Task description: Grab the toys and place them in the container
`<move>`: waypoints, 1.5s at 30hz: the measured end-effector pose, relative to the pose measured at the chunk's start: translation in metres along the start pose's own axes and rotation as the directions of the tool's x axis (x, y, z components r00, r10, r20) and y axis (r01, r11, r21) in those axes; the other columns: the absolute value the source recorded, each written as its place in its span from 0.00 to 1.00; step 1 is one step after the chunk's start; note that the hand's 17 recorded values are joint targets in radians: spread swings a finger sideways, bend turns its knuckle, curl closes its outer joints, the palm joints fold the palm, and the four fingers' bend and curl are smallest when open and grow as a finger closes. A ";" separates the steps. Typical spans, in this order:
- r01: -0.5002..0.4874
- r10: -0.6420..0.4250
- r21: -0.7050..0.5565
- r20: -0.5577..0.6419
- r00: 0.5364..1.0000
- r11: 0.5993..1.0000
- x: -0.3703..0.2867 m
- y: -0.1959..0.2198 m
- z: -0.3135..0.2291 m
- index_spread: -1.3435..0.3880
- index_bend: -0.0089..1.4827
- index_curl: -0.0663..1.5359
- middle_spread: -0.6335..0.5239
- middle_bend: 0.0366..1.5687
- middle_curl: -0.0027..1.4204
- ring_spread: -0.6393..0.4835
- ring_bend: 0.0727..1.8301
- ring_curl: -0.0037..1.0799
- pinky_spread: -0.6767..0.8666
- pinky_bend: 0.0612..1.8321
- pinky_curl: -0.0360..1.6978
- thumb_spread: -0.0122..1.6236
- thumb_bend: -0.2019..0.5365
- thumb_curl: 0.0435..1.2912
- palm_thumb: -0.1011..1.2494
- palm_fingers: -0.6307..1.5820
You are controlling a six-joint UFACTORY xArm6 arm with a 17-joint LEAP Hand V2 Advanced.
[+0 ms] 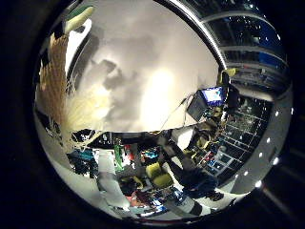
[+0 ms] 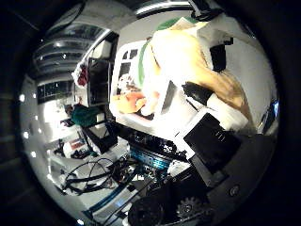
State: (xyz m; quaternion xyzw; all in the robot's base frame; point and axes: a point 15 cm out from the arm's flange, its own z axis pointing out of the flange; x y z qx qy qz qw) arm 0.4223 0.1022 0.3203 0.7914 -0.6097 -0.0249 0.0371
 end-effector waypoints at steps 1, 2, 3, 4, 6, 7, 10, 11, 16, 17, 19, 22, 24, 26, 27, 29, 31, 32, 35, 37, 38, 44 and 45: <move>0.022 -0.022 0.005 -0.001 1.000 1.000 -0.022 0.000 0.003 0.56 0.77 0.42 0.25 0.37 0.37 0.48 0.06 0.12 0.70 0.07 0.10 0.56 0.25 0.37 0.86 0.52; 0.045 -0.045 0.008 -0.001 0.999 0.999 -0.043 0.000 0.006 0.56 0.77 0.42 0.25 0.37 0.37 0.48 0.06 0.12 0.70 0.07 0.10 0.56 0.25 0.37 0.86 0.52; 0.067 -0.067 0.014 -0.001 0.998 0.998 -0.063 0.000 0.008 0.56 0.77 0.42 0.25 0.37 0.37 0.48 0.06 0.12 0.70 0.07 0.10 0.56 0.25 0.37 0.86 0.52; 0.091 -0.091 0.014 -0.001 0.996 0.996 -0.085 0.001 0.013 0.56 0.77 0.42 0.25 0.37 0.37 0.48 0.06 0.12 0.70 0.07 0.10 0.56 0.25 0.37 0.86 0.52; 0.128 -0.128 0.000 -0.004 0.992 0.992 -0.120 -0.001 0.027 0.56 0.77 0.42 0.25 0.36 0.37 0.48 0.06 0.12 0.70 0.07 0.10 0.56 0.25 0.37 0.86 0.52; 0.146 -0.146 -0.011 -0.008 0.989 0.989 -0.134 -0.002 0.035 0.56 0.77 0.42 0.25 0.36 0.37 0.47 0.06 0.12 0.70 0.07 0.10 0.56 0.25 0.37 0.86 0.52; 0.168 -0.168 0.034 -0.004 0.986 0.985 -0.163 -0.025 0.032 0.56 0.77 0.42 0.24 0.37 0.37 0.47 0.06 0.13 0.70 0.07 0.10 0.56 0.25 0.37 0.85 0.53; 0.171 -0.171 0.043 -0.003 0.985 0.984 -0.169 -0.034 0.034 0.56 0.77 0.41 0.24 0.37 0.37 0.47 0.07 0.13 0.70 0.07 0.10 0.56 0.24 0.37 0.85 0.53; 0.152 -0.152 0.054 0.000 0.988 0.987 -0.170 -0.069 0.043 0.54 0.60 0.38 0.27 0.36 0.38 0.49 0.10 0.16 0.71 0.10 0.12 0.57 0.22 0.36 0.79 0.47; 0.139 -0.140 0.051 0.001 0.990 0.989 -0.164 -0.074 0.044 0.53 0.59 0.38 0.28 0.36 0.38 0.50 0.10 0.16 0.72 0.11 0.12 0.57 0.23 0.36 0.78 0.47; 0.113 -0.113 0.048 0.003 0.994 0.992 -0.149 -0.083 0.047 0.52 0.43 0.34 0.34 0.28 0.35 0.54 0.15 0.19 0.73 0.17 0.15 0.58 0.23 0.36 0.77 0.41; 0.069 -0.069 0.050 0.008 0.998 0.996 -0.121 -0.092 0.047 0.50 0.30 0.29 0.44 0.18 0.31 0.61 0.18 0.20 0.74 0.22 0.16 0.59 0.24 0.36 0.77 0.38; 0.057 -0.057 0.056 0.010 0.998 0.997 -0.109 -0.094 0.043 0.49 0.21 0.26 0.52 0.11 0.28 0.67 0.19 0.21 0.75 0.26 0.17 0.59 0.24 0.35 0.76 0.35; 0.057 -0.058 0.066 0.010 0.998 0.996 -0.099 -0.094 0.037 0.48 0.17 0.25 0.57 0.09 0.26 0.70 0.18 0.21 0.75 0.27 0.18 0.59 0.24 0.35 0.76 0.36; 0.057 -0.058 0.069 0.011 0.998 0.996 -0.093 -0.095 0.035 0.48 0.17 0.25 0.57 0.09 0.25 0.71 0.18 0.20 0.75 0.27 0.18 0.59 0.24 0.35 0.76 0.36; 0.055 -0.056 0.082 0.011 0.998 0.995 -0.084 -0.094 0.027 0.48 0.15 0.25 0.59 0.08 0.24 0.72 0.17 0.20 0.76 0.27 0.18 0.58 0.24 0.36 0.76 0.35; 0.050 -0.052 0.093 0.010 0.999 0.994 -0.071 -0.085 0.015 0.48 0.14 0.25 0.61 0.09 0.22 0.74 0.15 0.20 0.76 0.27 0.18 0.58 0.24 0.35 0.76 0.35; 0.046 -0.047 0.089 0.008 0.999 0.995 -0.063 -0.080 0.011 0.48 0.14 0.25 0.61 0.09 0.22 0.74 0.14 0.20 0.76 0.27 0.18 0.58 0.24 0.35 0.76 0.35; 0.027 -0.027 0.034 -0.001 1.000 0.999 -0.042 -0.053 0.008 0.48 0.14 0.26 0.62 0.09 0.21 0.75 0.12 0.19 0.75 0.25 0.17 0.58 0.24 0.35 0.75 0.34; 0.010 -0.010 0.001 -0.002 1.000 1.000 -0.025 -0.032 0.006 0.49 0.14 0.26 0.63 0.09 0.21 0.76 0.10 0.19 0.75 0.24 0.17 0.59 0.24 0.35 0.74 0.33; 0.001 -0.001 -0.009 -0.001 1.000 1.000 -0.017 -0.022 0.004 0.49 0.14 0.27 0.63 0.09 0.21 0.76 0.10 0.19 0.75 0.23 0.17 0.59 0.24 0.35 0.74 0.33; -0.022 0.022 -0.036 0.006 1.000 0.999 0.005 0.035 0.013 0.49 0.14 0.27 0.63 0.09 0.20 0.76 0.08 0.20 0.74 0.21 0.17 0.59 0.24 0.34 0.73 0.33; -0.025 0.025 -0.037 0.005 1.000 0.999 0.007 0.044 0.016 0.50 0.14 0.27 0.63 0.09 0.20 0.76 0.08 0.20 0.74 0.21 0.17 0.59 0.24 0.34 0.73 0.33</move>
